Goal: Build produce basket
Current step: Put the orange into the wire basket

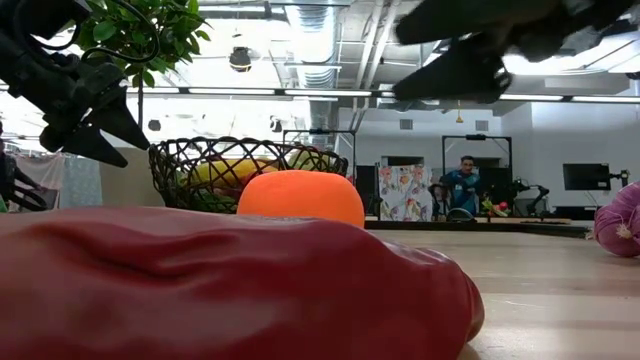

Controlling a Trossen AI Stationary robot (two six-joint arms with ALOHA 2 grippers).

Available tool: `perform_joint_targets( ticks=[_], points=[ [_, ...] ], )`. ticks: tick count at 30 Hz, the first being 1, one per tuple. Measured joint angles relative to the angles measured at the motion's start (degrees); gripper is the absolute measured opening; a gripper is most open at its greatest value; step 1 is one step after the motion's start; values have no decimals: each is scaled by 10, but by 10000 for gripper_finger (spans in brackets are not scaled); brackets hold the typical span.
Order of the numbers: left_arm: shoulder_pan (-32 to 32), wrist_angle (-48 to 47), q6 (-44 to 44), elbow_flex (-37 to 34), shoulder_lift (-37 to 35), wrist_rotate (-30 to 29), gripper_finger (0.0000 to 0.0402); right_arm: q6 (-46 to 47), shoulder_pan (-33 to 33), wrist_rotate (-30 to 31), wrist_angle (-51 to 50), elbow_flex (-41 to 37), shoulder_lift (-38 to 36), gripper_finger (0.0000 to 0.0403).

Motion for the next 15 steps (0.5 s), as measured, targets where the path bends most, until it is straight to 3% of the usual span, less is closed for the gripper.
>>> perform_joint_targets(
  ticks=[7, 15],
  points=[
    [0, 0, 0, 0, 0, -3, 368, -93, -40, -50, 197, 19, 109, 388],
    [0, 0, -1, 0, 0, -3, 368, -117, -58, -77, 207, 73, 179, 387]
  ],
)
